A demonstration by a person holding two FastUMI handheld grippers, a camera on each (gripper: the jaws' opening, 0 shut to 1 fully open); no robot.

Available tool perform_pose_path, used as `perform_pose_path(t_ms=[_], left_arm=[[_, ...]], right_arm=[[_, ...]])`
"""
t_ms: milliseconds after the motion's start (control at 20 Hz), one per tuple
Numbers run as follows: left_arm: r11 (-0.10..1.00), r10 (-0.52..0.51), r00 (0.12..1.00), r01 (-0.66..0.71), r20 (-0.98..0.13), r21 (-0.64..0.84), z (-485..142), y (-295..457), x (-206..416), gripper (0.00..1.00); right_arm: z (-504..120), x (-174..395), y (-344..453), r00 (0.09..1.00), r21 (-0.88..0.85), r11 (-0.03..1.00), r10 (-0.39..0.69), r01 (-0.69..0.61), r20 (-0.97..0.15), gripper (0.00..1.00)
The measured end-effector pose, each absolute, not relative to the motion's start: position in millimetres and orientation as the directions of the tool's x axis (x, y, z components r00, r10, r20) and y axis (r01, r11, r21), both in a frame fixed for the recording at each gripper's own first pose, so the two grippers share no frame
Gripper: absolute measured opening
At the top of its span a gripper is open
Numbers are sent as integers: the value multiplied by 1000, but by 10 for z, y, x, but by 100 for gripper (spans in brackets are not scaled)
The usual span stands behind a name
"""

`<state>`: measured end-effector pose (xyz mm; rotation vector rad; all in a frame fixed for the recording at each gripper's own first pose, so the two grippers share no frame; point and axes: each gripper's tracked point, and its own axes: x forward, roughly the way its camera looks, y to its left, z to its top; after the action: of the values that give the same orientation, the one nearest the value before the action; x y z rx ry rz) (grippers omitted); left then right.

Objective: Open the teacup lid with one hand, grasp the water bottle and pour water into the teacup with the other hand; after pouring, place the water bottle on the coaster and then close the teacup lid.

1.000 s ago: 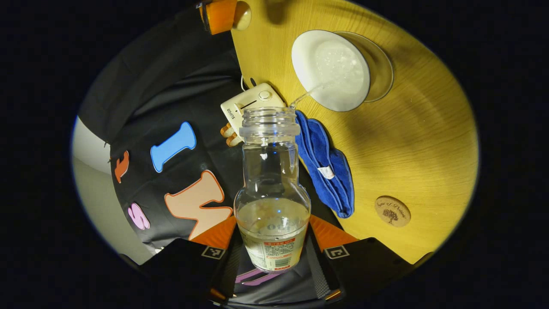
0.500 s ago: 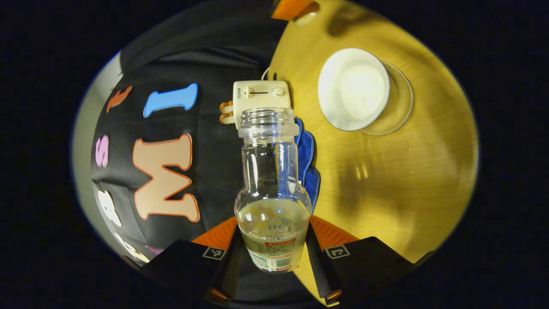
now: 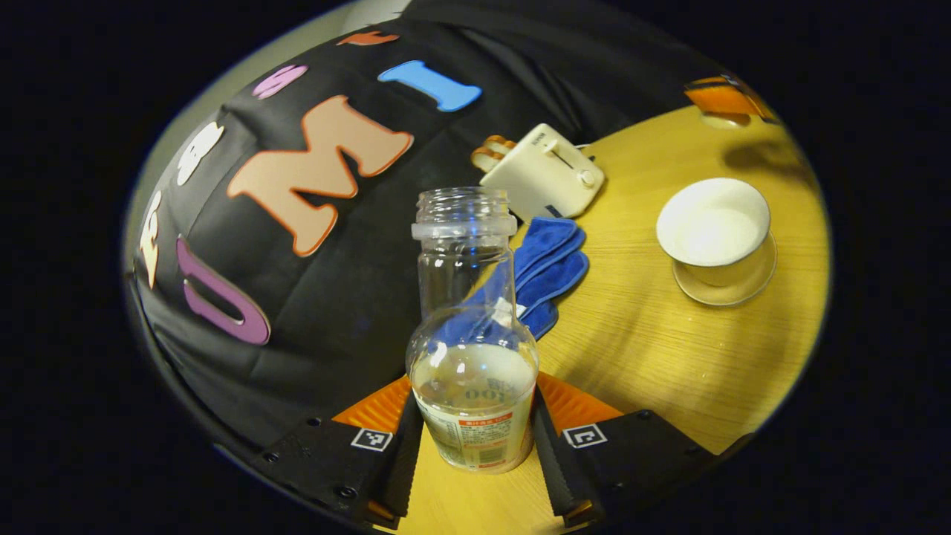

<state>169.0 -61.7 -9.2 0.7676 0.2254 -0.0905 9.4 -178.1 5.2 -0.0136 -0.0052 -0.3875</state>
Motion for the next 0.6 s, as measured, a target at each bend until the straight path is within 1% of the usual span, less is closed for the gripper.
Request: perform_pose_path(t_ms=[100, 250, 400, 600], left_arm=[[803, 10, 982, 106, -190, 587, -4, -487, 1679, 68], [890, 23, 990, 42, -137, 454, 82, -335, 1672, 67], [943, 27, 993, 11, -112, 332, 68, -191, 1722, 67], [983, 36, 993, -15, -113, 184, -66, -51, 1848, 67]], right_arm=[[49, 96, -1782, 926, -12, 926, -378, 378, 8, 33], [57, 97, -1778, 926, -12, 926, -378, 378, 8, 33], [54, 98, -1776, 926, -12, 926, -378, 378, 9, 33], [56, 99, -1780, 926, -13, 926, -378, 378, 9, 33]])
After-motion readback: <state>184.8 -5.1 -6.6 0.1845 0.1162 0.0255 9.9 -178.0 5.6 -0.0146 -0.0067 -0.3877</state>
